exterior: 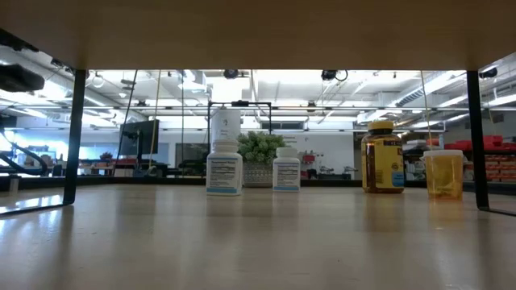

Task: Pick and place medicine bottles onto shelf by color
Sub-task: Put the pink pill bottle on the shelf

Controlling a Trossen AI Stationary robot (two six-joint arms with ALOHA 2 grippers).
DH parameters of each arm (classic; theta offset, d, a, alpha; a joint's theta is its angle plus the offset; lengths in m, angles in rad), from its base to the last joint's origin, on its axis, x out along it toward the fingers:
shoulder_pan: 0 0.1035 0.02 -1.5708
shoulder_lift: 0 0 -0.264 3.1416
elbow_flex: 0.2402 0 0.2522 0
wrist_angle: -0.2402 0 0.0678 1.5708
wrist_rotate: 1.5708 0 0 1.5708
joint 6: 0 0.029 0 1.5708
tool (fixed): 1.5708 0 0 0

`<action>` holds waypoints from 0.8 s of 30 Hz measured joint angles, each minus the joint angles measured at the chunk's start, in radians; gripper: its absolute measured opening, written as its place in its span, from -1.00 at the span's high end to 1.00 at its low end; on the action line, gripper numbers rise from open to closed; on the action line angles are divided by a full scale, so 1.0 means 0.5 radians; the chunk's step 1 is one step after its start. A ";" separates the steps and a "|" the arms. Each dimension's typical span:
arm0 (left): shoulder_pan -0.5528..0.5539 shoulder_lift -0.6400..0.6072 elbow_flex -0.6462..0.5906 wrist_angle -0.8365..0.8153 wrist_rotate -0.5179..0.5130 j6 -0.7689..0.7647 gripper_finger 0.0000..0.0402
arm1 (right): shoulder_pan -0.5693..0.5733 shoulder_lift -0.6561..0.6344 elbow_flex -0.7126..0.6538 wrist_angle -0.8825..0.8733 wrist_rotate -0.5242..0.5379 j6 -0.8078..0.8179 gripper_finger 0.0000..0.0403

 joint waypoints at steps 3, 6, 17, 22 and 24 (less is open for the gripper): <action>0.013 -0.001 0.092 -0.052 -0.001 -0.013 0.00 | 0.000 0.000 0.000 0.000 0.017 -0.004 -0.44; 0.013 -0.001 0.127 -0.108 -0.003 -0.128 -0.24 | -0.001 0.000 0.000 0.016 0.056 -0.023 -0.43; -0.063 -0.001 0.122 -0.315 -0.002 -0.663 -0.63 | -0.002 0.000 0.000 0.069 0.107 -0.082 -0.43; -0.082 -0.004 0.022 -0.304 0.057 -0.849 -0.57 | -0.002 0.000 0.000 0.069 0.108 -0.091 -0.43; -0.101 -0.004 -0.007 -0.240 0.064 -0.857 -0.54 | -0.002 0.000 0.000 0.069 0.107 -0.092 -0.43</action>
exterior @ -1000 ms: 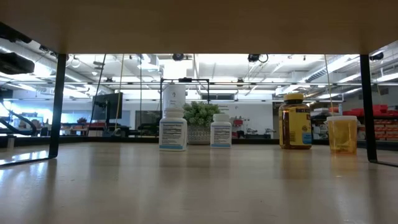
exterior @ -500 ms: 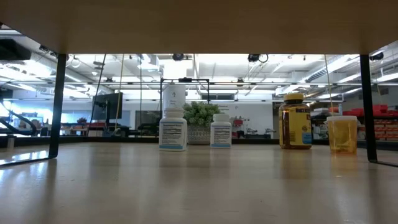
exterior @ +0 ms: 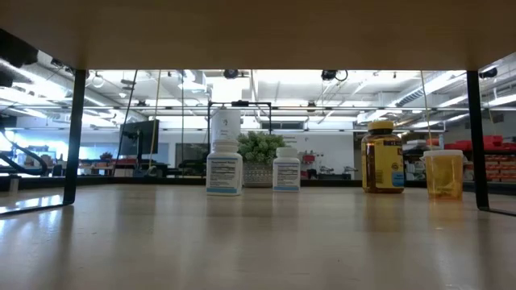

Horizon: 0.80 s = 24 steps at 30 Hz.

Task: Pick and place medicine bottles onto shelf by color
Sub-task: Put the pink pill bottle on the shelf

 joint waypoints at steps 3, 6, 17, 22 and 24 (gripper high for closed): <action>-0.005 0.000 -0.014 0.083 -0.027 -0.019 -0.52 | 0.000 0.000 0.001 0.000 0.000 0.000 -0.44; -0.004 0.000 -0.049 0.133 -0.032 -0.030 -0.50 | 0.000 -0.001 0.001 0.000 0.000 0.000 -0.43; -0.004 0.001 -0.132 0.168 0.015 -0.032 -0.42 | 0.000 0.000 0.000 0.001 -0.001 0.001 -0.43; -0.004 0.001 -0.132 0.230 0.013 -0.031 -0.34 | 0.000 -0.001 0.001 0.000 -0.002 0.001 -0.43; -0.004 0.001 -0.132 0.238 0.012 -0.030 -0.28 | 0.000 -0.001 0.000 0.000 -0.002 0.001 -0.43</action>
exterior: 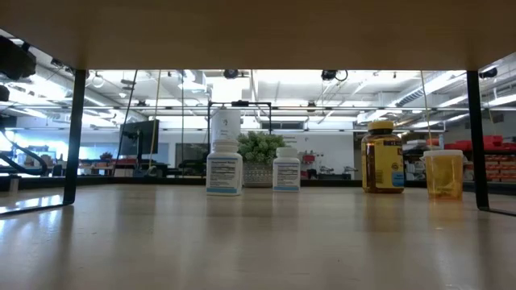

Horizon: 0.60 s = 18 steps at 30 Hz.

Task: Pick and place medicine bottles onto shelf by color
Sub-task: Put the pink pill bottle on the shelf

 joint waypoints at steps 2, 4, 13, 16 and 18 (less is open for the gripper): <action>0.000 0.000 0.000 0.001 -0.001 0.001 -0.20 | 0.000 0.000 -0.001 0.000 0.001 0.000 -0.44; 0.000 0.000 0.000 0.001 -0.002 0.017 -0.10 | 0.000 0.000 -0.001 0.000 0.012 0.000 -0.43; 0.000 0.000 0.000 -0.003 -0.003 0.021 0.13 | 0.000 0.000 -0.001 0.000 0.019 -0.001 -0.43; 0.002 0.000 0.000 -0.029 0.015 0.014 0.13 | 0.000 0.000 0.000 0.000 0.019 0.000 -0.43; 0.003 0.001 0.031 -0.131 0.056 -0.002 0.13 | 0.000 0.000 0.000 0.000 0.019 0.000 -0.43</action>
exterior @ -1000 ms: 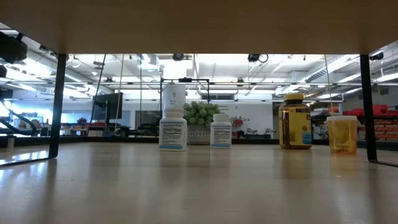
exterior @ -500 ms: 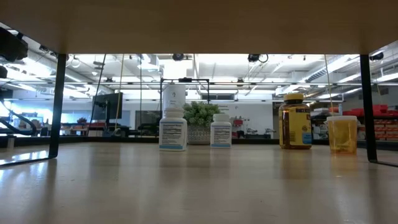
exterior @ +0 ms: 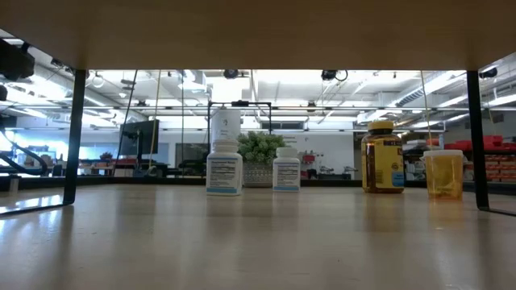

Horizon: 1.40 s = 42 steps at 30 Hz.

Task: Pick and place medicine bottles onto shelf by color
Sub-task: Put the pink pill bottle on the shelf

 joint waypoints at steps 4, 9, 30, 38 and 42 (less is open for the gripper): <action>0.000 -0.001 0.201 -0.238 0.029 -0.009 0.10 | 0.000 0.000 0.000 0.001 -0.005 -0.001 -0.43; 0.042 -0.001 0.574 -0.537 -0.019 0.000 0.12 | 0.000 0.000 0.000 0.009 0.001 -0.036 -0.43; 0.507 0.585 1.865 -0.922 -0.125 0.581 0.12 | -0.005 0.000 0.000 0.036 0.036 -0.135 -0.43; 0.656 0.783 2.288 -0.928 -0.125 0.658 0.10 | -0.002 0.000 0.000 0.034 0.033 -0.170 -0.43; 0.703 0.867 2.429 -0.925 -0.121 0.727 0.12 | -0.002 0.000 0.000 0.032 0.030 -0.209 -0.43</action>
